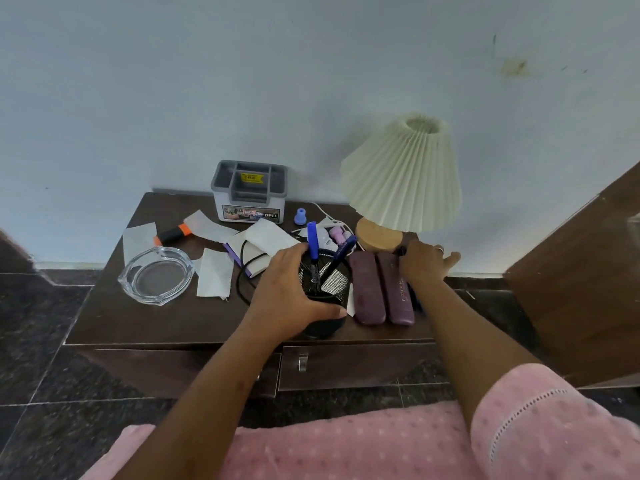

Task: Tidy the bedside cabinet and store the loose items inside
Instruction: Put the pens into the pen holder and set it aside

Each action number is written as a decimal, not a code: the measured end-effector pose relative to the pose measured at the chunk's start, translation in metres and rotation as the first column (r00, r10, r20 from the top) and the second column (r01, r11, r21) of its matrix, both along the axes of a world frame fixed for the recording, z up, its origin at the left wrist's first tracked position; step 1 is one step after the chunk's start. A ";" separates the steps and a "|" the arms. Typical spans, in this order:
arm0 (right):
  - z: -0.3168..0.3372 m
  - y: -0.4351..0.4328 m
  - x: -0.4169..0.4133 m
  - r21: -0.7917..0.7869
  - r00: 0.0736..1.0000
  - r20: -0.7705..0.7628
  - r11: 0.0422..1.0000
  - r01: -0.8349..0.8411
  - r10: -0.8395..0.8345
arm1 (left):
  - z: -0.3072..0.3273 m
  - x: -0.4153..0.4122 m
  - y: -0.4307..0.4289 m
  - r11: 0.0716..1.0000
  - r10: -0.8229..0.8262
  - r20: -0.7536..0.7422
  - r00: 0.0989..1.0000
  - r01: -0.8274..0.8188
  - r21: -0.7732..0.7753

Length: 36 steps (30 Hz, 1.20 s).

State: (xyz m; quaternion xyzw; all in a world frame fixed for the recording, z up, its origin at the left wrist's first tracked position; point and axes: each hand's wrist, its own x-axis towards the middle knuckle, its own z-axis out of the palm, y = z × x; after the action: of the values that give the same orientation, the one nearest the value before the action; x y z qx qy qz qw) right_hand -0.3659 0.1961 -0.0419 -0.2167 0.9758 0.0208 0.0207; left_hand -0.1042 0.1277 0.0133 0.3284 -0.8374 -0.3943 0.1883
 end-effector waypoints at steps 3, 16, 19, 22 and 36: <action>-0.002 -0.003 -0.001 -0.024 1.000 0.001 0.999 0.024 -0.024 | -0.001 -0.001 0.001 1.000 -0.022 -0.004 1.000 0.022 -0.006; 0.047 0.005 0.007 -0.433 0.848 0.491 0.789 0.436 -0.199 | 0.000 0.000 -0.003 1.000 -0.008 0.037 0.999 0.008 -0.012; 0.064 0.015 0.019 -0.525 0.708 0.704 0.633 0.569 -0.052 | -0.001 0.003 -0.004 1.000 0.000 0.062 0.998 0.000 0.001; 0.079 0.028 0.050 -0.467 0.434 0.883 0.434 0.770 0.180 | 0.000 0.010 -0.004 1.000 0.003 0.102 0.995 -0.005 0.018; 0.094 -0.017 0.163 -0.861 0.554 0.506 0.342 0.378 0.661 | -0.001 0.045 -0.016 0.997 -0.029 0.171 0.985 0.016 0.075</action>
State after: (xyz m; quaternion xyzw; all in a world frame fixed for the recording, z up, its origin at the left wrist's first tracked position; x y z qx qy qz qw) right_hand -0.2034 0.1794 0.0520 -0.2700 0.6405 -0.6340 0.3388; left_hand -0.0596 0.1116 0.0121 0.3582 -0.8392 -0.3971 0.0988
